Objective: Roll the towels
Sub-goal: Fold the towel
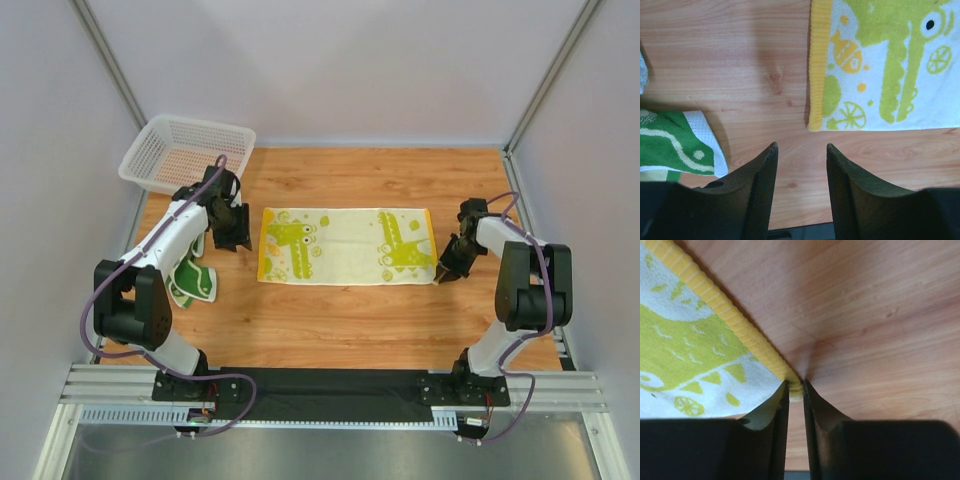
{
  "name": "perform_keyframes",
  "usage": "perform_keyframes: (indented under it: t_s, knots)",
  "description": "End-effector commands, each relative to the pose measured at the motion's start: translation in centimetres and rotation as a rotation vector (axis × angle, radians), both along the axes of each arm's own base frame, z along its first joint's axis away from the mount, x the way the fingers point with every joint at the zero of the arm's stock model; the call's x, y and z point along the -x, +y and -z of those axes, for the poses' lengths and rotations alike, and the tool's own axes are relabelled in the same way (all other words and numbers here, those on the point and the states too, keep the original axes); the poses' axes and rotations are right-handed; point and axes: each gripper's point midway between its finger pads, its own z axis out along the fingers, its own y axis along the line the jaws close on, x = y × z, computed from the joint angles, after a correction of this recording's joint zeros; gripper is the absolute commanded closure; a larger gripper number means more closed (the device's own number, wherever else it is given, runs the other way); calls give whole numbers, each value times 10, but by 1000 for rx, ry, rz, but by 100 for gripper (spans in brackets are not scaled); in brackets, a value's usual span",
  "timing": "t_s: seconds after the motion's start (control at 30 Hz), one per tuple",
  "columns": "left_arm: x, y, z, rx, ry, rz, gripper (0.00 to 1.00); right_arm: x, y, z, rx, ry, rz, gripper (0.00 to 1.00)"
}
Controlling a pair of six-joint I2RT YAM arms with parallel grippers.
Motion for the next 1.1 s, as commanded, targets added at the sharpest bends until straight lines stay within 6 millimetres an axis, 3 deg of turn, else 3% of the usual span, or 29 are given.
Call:
perform_keyframes:
  t_s: [0.0, 0.17, 0.23, 0.4, 0.43, 0.47, 0.5, 0.77, 1.07]
  knots:
    - [1, 0, -8, 0, -35, 10, 50, -2, -1, 10, -1, -5, 5, 83]
    - [2, 0, -7, 0, -35, 12, 50, 1, 0, 8, -6, -13, -7, 91]
    - [2, -1, -10, 11, -48, 13, 48, 2, 1, 6, -9, -13, -9, 100]
    - [7, -2, -12, 27, -68, -5, 44, 3, 2, -10, -15, -46, -15, 100]
    - [8, -2, -12, 29, -68, -16, 30, 1, 2, -17, -14, -68, -17, 100]
    - [12, -2, -9, 35, -50, -36, 22, 1, 2, -21, -13, -77, -18, 100]
    - [15, -2, -7, 35, -41, -49, 1, 3, 2, -24, -11, -74, -19, 100]
    - [45, -11, 29, 79, 49, -100, 11, -2, 7, -46, -40, -127, -41, 100]
    - [39, -26, 48, -15, 74, -103, 21, 0, 8, -52, -39, -152, -62, 100]
